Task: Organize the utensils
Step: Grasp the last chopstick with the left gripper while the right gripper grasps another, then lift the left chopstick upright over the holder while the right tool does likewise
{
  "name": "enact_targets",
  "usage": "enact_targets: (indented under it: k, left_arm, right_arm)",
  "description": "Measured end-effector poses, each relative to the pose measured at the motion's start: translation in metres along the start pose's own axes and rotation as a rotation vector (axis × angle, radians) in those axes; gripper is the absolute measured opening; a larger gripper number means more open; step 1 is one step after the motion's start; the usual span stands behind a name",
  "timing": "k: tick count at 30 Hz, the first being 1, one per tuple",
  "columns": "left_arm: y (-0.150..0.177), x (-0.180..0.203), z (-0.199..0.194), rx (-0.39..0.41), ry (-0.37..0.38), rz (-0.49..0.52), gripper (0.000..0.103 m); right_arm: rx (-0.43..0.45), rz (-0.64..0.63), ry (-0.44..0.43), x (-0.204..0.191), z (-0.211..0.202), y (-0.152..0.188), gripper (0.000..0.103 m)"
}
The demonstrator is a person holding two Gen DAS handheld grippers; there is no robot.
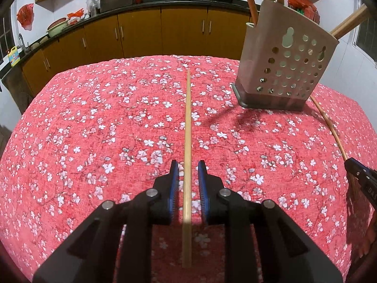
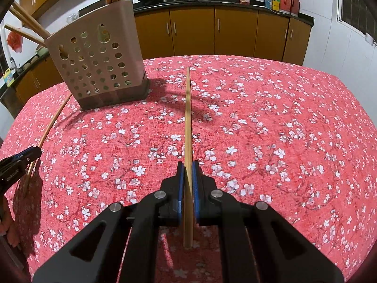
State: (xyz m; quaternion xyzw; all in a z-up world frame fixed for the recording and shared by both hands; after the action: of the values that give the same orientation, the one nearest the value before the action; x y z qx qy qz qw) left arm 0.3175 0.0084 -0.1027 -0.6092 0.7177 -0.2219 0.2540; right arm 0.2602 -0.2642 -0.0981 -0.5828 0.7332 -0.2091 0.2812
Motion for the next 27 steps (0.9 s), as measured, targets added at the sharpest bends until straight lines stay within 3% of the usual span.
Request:
enact_targets:
  k: [22,27]
  left_arm:
    - [0.0,-0.0002,-0.0001,0.0,0.003,0.0,0.019]
    - [0.0091,0.0021,-0.004,-0.007,-0.012,0.042,0.019]
  right_arm:
    - [0.0,-0.001,0.0,-0.001,0.0002,0.0007,0.008]
    - [0.0,-0.016,-0.003,0.0002,-0.0056,0.0056,0.008]
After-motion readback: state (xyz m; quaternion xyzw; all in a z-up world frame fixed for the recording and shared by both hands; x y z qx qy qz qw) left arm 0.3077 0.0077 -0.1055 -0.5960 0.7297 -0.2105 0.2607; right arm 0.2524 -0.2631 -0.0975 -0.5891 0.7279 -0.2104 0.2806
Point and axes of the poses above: each gripper's, at about its wrist camera, not at the fingertips, and z roughly the way its jaws point, x to its right, y to its underside, the point moved 4 cm from there along z, roughly the way its jaws point, and after that the axes turned 8 degrees about z, right-handed, at the moved point
